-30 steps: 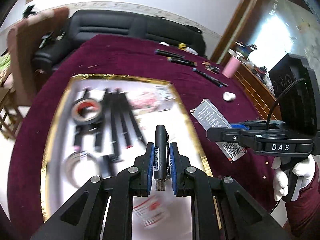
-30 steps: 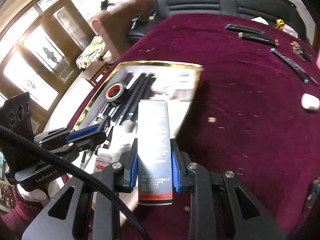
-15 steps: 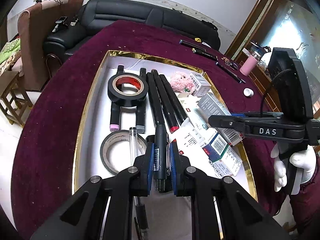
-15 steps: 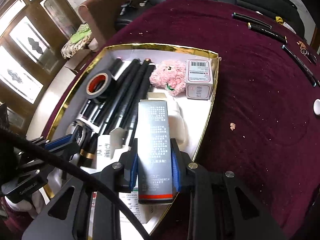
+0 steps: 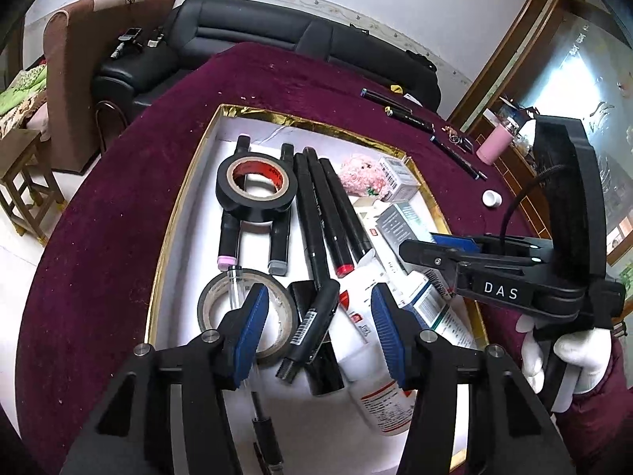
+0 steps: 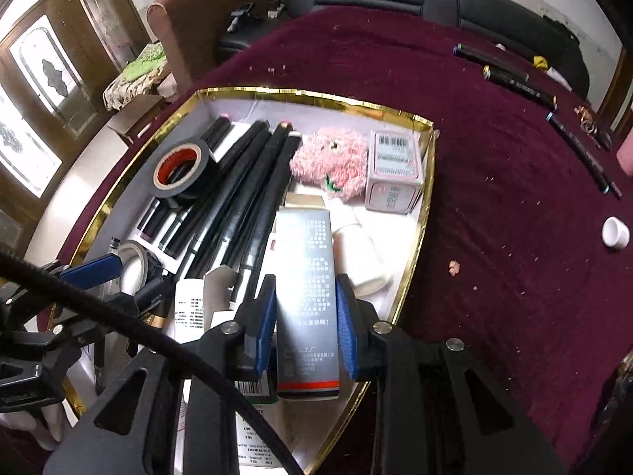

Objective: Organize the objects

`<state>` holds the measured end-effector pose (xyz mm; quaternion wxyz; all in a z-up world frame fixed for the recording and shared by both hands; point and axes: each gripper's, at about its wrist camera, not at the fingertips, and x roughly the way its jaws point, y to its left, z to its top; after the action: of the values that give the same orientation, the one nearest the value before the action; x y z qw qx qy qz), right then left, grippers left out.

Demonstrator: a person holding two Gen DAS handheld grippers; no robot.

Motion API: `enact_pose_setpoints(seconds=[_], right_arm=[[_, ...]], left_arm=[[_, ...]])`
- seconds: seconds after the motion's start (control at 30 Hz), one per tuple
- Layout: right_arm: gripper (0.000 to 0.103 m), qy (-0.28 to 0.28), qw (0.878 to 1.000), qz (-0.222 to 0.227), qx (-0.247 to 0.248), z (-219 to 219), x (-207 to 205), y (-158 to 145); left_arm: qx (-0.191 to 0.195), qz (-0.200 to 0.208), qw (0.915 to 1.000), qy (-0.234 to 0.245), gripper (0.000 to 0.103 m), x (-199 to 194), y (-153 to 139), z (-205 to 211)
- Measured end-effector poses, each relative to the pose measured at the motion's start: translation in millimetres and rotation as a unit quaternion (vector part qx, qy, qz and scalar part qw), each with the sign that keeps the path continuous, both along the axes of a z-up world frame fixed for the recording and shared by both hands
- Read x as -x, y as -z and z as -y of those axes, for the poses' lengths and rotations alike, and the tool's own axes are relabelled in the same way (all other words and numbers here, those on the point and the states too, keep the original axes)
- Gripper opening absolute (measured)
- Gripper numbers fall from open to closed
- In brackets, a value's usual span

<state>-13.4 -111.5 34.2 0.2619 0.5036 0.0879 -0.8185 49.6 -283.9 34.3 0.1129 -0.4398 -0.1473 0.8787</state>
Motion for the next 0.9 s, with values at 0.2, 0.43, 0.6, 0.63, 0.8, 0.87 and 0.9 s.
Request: enact_pose_setpoints(seconds=[0.2,0.43,0.6,0.63,0.8,0.87,0.9], right_arm=[[0.028,0.004,0.999,-0.045,0.001,-5.3,-9.1,-18.5],[0.036,0.009,0.995,-0.095,0.007,-20.7,-26.0,-42.0],[0.037,0.012,0.993,-0.117,-0.001,-38.9,-38.2,-46.2],[0.037,0.013,0.993,-0.121,-0.003,-42.8,-40.2,-46.3],[0.037,0.032,0.989,-0.142,-0.006,-72.7,-52.9,-50.6],[0.040,0.045,0.988,-0.147,-0.005,-88.3,-56.5,-52.1],[0.043,0.052,0.987,-0.150,-0.004,-96.4,-58.3,-53.0]], left_arm=[[-0.005,-0.005,0.9999,-0.009,0.051,-4.1,-9.1,-0.9],[-0.002,-0.015,0.9997,-0.018,0.051,-12.4,-22.9,-5.9],[0.006,-0.019,0.9997,-0.014,0.052,-17.6,-30.7,-21.1],[0.007,-0.019,0.9997,-0.013,0.052,-18.2,-31.9,-23.6],[0.018,-0.028,0.9994,0.007,0.052,-22.0,-44.0,-51.8],[0.024,-0.032,0.9990,0.018,0.052,-23.0,-48.9,-64.3],[0.026,-0.034,0.9988,0.024,0.052,-23.3,-51.0,-71.1]])
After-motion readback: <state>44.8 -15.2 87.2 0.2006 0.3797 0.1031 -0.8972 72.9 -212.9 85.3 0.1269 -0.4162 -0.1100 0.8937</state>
